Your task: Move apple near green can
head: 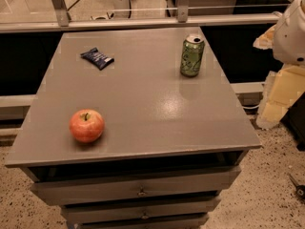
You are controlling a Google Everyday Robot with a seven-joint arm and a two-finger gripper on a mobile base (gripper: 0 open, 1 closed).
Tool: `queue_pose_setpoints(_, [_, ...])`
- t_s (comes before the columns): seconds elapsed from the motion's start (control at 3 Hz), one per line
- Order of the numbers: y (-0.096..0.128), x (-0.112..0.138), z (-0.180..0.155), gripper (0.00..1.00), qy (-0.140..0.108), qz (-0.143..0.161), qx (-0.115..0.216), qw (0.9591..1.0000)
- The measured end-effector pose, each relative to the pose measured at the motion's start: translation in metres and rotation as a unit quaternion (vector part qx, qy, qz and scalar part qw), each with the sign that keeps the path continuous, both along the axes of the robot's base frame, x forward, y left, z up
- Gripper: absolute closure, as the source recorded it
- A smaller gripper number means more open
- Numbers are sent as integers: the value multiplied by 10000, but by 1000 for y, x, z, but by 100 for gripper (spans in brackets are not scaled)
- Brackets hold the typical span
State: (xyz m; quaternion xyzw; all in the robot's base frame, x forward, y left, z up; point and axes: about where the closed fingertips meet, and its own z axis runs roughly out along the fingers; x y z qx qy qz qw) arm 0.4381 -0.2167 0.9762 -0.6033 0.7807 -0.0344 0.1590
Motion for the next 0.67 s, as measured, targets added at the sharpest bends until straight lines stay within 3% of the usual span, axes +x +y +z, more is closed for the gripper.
queue_pose_setpoints(0.33, [0, 0, 0, 0, -1, 0, 0, 10000])
queue_pose_setpoints(0.67, [21, 2, -11, 0, 12, 141, 303, 9994])
